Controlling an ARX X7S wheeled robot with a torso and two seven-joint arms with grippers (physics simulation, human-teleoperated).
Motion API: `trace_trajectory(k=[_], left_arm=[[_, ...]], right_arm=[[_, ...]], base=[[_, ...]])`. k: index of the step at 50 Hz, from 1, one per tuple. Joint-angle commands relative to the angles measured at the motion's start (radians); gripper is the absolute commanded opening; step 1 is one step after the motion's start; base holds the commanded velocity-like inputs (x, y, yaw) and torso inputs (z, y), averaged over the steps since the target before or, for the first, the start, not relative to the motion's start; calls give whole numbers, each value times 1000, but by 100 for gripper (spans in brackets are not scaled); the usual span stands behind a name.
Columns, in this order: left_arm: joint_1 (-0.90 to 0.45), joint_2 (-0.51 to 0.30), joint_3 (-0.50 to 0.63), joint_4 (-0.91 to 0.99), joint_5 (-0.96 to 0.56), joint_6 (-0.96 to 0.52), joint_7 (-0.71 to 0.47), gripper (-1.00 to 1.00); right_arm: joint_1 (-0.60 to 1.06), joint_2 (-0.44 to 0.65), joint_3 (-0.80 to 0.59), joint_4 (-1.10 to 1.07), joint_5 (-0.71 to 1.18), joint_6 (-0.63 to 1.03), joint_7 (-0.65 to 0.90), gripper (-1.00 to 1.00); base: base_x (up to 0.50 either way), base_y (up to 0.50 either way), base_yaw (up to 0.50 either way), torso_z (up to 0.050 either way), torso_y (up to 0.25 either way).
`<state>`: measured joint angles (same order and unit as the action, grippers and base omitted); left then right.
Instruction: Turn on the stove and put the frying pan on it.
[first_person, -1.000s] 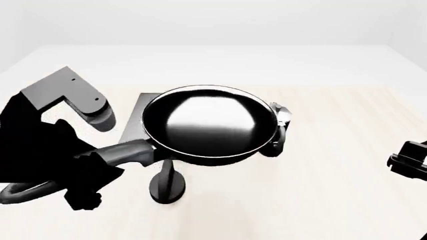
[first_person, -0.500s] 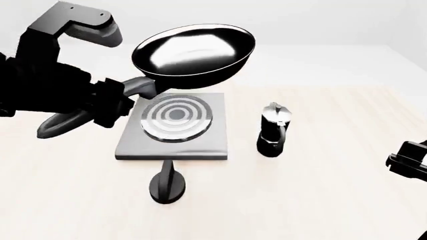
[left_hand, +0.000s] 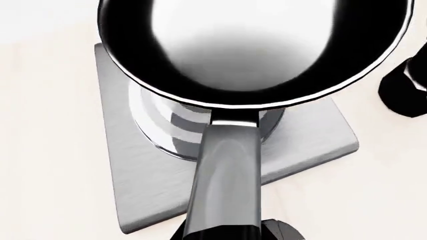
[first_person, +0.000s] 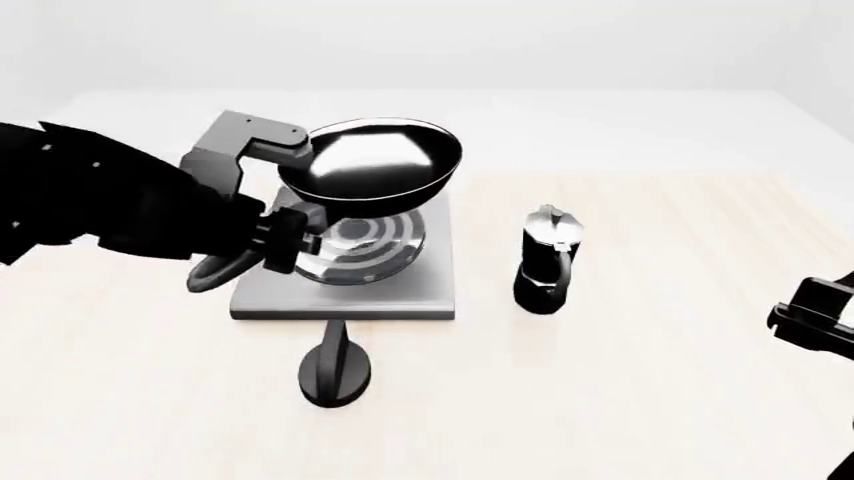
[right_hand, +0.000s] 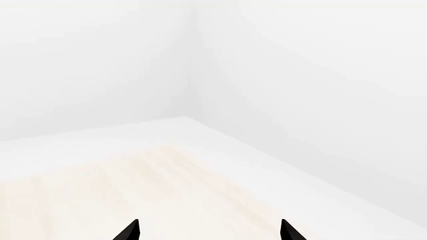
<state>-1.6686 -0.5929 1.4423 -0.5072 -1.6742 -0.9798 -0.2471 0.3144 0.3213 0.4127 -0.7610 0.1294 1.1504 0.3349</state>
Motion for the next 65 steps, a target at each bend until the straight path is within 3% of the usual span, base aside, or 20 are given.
trace_trajectory(k=[1, 21, 53, 65], left_arm=[[85, 98, 8, -164, 145, 123, 80, -100], [162, 169, 23, -325, 194, 207, 123, -100], [222, 185, 26, -423, 192, 206, 139, -100], [220, 140, 34, -360, 182, 156, 108, -100]], right_arm=[[-6, -2, 1, 7, 3, -12, 0, 100], [-7, -3, 0, 14, 8, -21, 3, 100], [-16, -2, 2, 15, 15, -27, 8, 100], [-11, 2, 3, 10, 20, -17, 11, 100]], base=[[0, 0, 0, 0, 0], [0, 0, 0, 1, 2], [0, 0, 0, 0, 1], [0, 0, 1, 0, 0]])
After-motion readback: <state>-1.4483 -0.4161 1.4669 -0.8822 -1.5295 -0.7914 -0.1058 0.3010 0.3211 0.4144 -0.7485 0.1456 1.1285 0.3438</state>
